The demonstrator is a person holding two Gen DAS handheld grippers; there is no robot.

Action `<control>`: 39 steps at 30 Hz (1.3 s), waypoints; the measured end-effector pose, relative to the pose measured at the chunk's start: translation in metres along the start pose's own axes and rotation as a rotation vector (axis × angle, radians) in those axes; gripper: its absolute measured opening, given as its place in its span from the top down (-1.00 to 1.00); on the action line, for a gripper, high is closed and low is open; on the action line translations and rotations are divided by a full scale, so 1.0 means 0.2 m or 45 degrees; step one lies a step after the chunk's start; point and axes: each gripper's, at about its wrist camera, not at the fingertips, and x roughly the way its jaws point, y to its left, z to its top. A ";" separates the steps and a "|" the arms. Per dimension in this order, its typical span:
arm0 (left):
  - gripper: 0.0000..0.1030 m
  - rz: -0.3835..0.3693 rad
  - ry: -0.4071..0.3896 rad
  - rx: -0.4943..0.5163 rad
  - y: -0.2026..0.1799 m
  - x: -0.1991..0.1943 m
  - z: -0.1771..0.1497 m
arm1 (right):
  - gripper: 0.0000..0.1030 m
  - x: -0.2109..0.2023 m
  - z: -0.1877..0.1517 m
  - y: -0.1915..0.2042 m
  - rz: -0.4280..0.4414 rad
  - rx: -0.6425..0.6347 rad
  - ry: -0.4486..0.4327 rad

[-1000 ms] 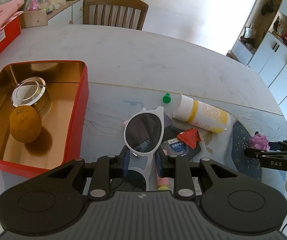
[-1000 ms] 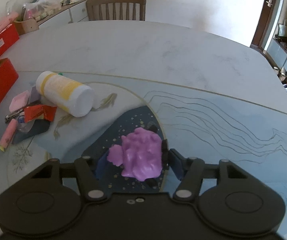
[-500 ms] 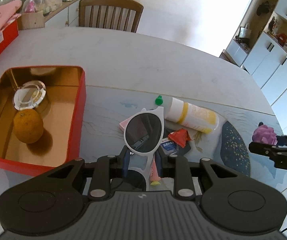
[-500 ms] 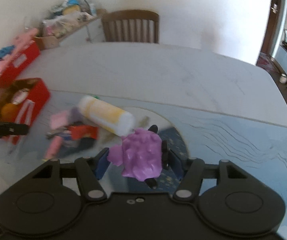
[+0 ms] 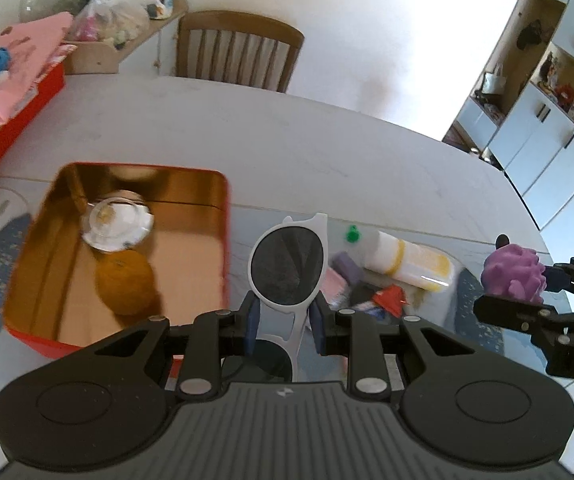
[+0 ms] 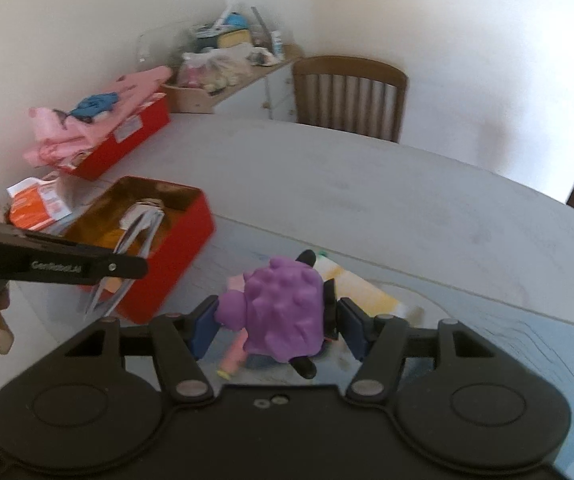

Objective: Organize rigid objects
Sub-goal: 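Carry sunglasses with left tool over red box while right tool carries purple toy there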

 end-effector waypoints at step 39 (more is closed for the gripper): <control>0.50 0.119 0.110 -0.024 0.77 0.32 0.34 | -0.21 0.87 0.41 0.77 0.010 -0.380 0.105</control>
